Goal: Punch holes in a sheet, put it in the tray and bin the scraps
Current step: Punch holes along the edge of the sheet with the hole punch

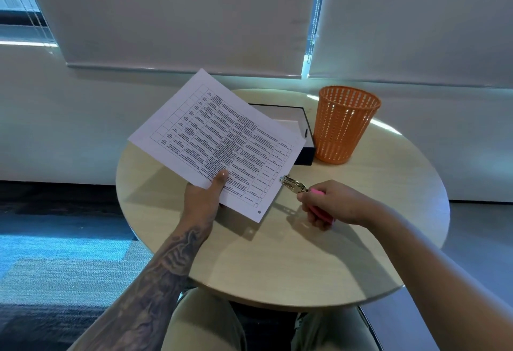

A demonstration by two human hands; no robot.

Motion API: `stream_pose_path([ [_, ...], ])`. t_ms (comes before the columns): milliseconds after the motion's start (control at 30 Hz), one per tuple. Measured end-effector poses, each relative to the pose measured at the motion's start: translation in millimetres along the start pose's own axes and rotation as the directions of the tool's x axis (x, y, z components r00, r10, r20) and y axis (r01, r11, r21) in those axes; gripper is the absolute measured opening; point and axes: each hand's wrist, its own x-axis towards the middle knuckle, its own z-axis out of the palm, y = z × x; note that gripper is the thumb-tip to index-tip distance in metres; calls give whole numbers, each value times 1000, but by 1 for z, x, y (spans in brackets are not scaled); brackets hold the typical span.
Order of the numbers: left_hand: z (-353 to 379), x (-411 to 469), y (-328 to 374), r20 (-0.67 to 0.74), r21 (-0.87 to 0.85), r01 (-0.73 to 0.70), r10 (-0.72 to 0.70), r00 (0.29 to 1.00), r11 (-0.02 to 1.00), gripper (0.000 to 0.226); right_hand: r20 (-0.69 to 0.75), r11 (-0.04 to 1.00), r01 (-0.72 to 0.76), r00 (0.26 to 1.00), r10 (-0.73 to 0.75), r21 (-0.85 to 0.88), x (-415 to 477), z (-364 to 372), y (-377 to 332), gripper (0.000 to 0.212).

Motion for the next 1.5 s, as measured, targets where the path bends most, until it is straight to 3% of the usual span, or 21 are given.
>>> stream_pose_path([
  [833, -1, -1, 1, 14, 17, 36, -36, 999, 999, 19, 23, 997, 6, 1000, -4, -83, 6, -1, -2, 43],
  [1200, -11, -5, 6, -97, 76, 23, -16, 995, 997, 14, 94, 979, -6, 995, 26, -203, 26, 4, -14, 47],
  [1500, -14, -2, 1, -177, 112, 65, -45, 983, 992, 44, 131, 937, -46, 987, 97, -347, 42, 12, -26, 45],
])
